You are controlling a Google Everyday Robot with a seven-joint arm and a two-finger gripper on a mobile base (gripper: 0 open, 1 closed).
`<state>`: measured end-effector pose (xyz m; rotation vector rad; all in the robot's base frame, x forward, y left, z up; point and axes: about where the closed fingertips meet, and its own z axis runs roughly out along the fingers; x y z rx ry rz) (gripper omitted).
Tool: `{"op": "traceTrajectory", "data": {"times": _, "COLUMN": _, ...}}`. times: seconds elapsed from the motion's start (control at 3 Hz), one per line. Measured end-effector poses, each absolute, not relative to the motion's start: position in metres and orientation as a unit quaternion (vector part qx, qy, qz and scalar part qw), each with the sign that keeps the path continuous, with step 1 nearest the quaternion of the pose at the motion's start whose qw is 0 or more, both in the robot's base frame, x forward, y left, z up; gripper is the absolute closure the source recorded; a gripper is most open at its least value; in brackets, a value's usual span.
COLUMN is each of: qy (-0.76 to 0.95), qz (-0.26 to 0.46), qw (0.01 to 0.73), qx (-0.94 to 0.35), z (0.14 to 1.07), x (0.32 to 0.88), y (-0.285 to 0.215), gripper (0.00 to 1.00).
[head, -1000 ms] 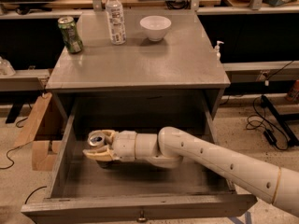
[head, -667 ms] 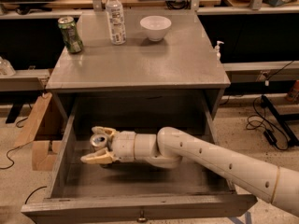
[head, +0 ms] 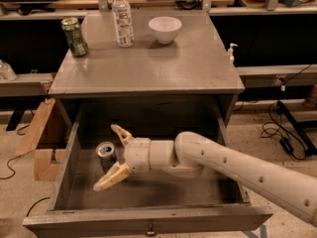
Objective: Place redbull can into top drawer
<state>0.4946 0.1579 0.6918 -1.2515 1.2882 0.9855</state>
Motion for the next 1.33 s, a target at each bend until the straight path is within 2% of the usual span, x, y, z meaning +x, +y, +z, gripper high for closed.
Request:
{"op": "traceTrajectory", "data": {"times": 0.67, "qy": 0.584, "qz": 0.348, "qw": 0.49, "qx": -0.546, "z": 0.791, "x": 0.46, "y": 0.095, "gripper": 0.0}}
{"op": "traceTrajectory", "data": {"times": 1.0, "qy": 0.589, "qz": 0.281, "qw": 0.51, "qx": -0.56, "z": 0.874, "x": 0.47, "y": 0.061, "gripper": 0.0}}
{"op": "traceTrajectory", "data": {"times": 1.33, "qy": 0.579, "qz": 0.224, "qw": 0.564, "qx": -0.544, "z": 0.952, "x": 0.491, "y": 0.026, "gripper": 0.0}}
